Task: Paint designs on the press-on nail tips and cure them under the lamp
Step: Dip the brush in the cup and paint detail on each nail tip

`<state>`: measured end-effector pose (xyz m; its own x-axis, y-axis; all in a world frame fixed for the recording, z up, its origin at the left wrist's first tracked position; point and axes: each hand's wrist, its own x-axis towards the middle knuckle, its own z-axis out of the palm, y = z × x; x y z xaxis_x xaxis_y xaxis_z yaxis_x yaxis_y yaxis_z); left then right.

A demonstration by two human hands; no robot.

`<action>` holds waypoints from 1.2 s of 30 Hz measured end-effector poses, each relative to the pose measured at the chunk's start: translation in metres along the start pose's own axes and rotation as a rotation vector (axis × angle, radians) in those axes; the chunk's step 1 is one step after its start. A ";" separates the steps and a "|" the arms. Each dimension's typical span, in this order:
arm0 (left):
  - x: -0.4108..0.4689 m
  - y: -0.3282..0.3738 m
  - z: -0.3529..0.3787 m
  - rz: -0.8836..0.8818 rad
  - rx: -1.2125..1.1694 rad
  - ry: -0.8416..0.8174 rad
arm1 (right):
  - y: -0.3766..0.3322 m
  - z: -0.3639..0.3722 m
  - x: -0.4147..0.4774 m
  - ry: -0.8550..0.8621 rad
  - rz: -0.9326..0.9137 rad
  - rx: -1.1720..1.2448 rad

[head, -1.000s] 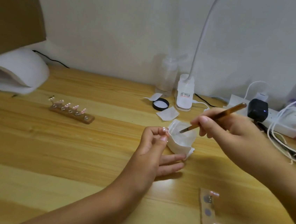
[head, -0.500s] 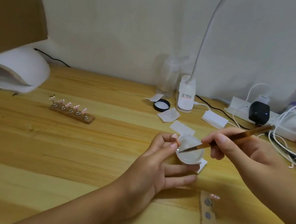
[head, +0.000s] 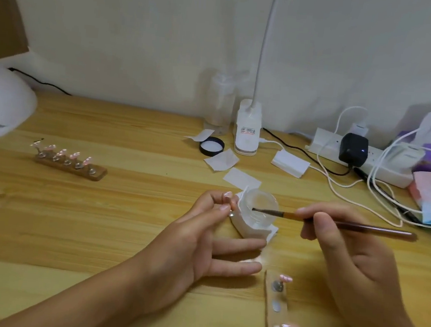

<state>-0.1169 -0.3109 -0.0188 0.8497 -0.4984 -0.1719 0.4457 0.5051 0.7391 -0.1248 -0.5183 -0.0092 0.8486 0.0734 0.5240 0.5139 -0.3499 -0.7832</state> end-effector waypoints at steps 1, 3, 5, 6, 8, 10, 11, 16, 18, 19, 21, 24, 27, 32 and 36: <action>0.000 0.000 0.000 0.001 0.011 -0.014 | -0.001 0.001 0.002 -0.023 0.029 0.024; 0.001 0.000 -0.001 0.007 0.036 -0.039 | -0.002 0.003 0.003 -0.079 0.073 0.084; 0.002 -0.001 -0.002 0.017 0.055 -0.037 | -0.001 0.006 0.002 -0.118 0.079 0.121; 0.002 -0.001 -0.002 0.023 0.063 -0.031 | 0.000 0.006 0.001 -0.129 0.073 0.127; 0.002 -0.001 -0.001 0.035 0.079 -0.026 | 0.001 0.007 -0.001 -0.147 0.056 0.122; 0.002 -0.001 -0.001 0.041 0.089 -0.030 | 0.001 0.006 -0.001 -0.150 0.038 0.116; 0.002 -0.001 -0.001 0.041 0.093 -0.033 | 0.001 0.005 -0.002 -0.145 0.022 0.105; 0.001 -0.001 -0.001 0.051 0.116 -0.040 | 0.001 0.000 -0.001 -0.110 -0.224 -0.201; 0.001 -0.002 0.000 0.065 0.131 -0.041 | 0.001 -0.001 0.000 -0.101 -0.336 -0.356; 0.001 -0.002 0.000 0.070 0.135 -0.041 | 0.000 -0.001 0.000 -0.101 -0.379 -0.417; 0.001 -0.003 0.000 0.078 0.142 -0.048 | 0.000 0.002 0.001 -0.108 -0.440 -0.521; 0.002 -0.003 0.001 0.090 0.139 -0.063 | 0.001 0.006 0.000 -0.135 -0.479 -0.620; 0.004 -0.003 0.002 0.100 0.113 -0.053 | 0.000 0.009 0.001 -0.154 -0.463 -0.646; 0.005 -0.004 0.002 0.102 0.076 -0.056 | 0.001 0.008 0.001 -0.165 -0.415 -0.596; 0.004 -0.002 0.002 0.068 0.040 -0.061 | 0.005 0.002 -0.002 -0.097 -0.357 -0.354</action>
<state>-0.1150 -0.3154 -0.0191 0.8583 -0.5066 -0.0812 0.3748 0.5110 0.7735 -0.1236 -0.5185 -0.0145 0.6445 0.3262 0.6916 0.7139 -0.5806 -0.3914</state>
